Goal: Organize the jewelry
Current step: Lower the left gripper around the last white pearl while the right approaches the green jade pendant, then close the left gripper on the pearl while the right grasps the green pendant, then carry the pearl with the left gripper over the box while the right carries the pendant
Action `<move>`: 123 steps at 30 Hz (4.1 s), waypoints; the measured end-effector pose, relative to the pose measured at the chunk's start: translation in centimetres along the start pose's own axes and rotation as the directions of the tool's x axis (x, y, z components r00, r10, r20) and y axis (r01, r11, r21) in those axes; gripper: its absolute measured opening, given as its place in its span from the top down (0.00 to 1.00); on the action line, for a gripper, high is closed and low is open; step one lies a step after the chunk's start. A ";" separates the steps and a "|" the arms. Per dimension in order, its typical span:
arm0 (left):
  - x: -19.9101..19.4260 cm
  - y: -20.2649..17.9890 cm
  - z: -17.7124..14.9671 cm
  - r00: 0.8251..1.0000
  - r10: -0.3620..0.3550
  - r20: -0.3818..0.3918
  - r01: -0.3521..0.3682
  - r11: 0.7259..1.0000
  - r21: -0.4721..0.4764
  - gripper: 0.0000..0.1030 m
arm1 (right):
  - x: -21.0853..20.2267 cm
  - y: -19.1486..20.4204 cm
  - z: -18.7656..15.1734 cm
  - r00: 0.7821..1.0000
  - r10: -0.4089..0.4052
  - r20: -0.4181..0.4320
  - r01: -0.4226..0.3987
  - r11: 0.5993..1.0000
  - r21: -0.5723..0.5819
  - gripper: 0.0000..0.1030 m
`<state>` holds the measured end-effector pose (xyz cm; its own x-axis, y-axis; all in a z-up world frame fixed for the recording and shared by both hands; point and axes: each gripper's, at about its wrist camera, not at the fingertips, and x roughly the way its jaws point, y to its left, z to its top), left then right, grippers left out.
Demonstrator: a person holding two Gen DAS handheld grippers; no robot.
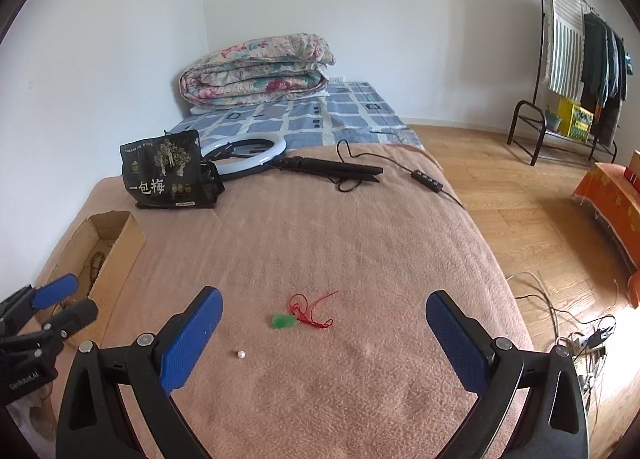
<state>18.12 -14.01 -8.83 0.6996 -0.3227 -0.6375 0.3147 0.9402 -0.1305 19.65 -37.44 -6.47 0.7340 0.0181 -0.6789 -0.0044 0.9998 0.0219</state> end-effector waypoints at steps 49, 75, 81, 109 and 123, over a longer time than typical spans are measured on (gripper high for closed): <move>13.1 -5.9 -4.9 0.972 -0.099 -0.212 0.120 0.988 0.093 0.76 | 14.1 0.9 -5.3 0.940 0.281 -0.195 -0.304 0.947 -0.102 0.60; 13.0 -5.7 -4.7 0.974 -0.085 -0.209 0.107 0.989 0.098 0.85 | 14.4 1.5 -5.2 0.955 0.226 -0.193 -0.253 0.959 -0.129 0.68; 11.1 -5.4 -3.9 0.980 -0.084 -0.180 0.104 0.989 0.101 0.85 | 12.6 0.1 -5.0 0.959 0.227 -0.173 -0.244 0.966 -0.083 0.68; -3.8 1.9 0.1 0.999 -0.011 0.047 0.009 0.999 0.053 0.85 | -1.0 4.5 1.0 0.975 0.217 -0.046 -0.221 0.964 -0.145 0.68; -9.1 9.1 0.0 0.990 0.092 0.107 -0.089 0.996 -0.032 0.85 | -3.3 13.3 3.4 0.952 0.305 -0.032 -0.304 0.925 -0.228 0.68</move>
<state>14.62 -2.56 -4.21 0.7902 -0.2448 -0.5618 0.2304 0.9682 -0.0979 19.49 -24.24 -1.42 0.6755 0.3221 -0.6633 -0.3819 0.9223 0.0589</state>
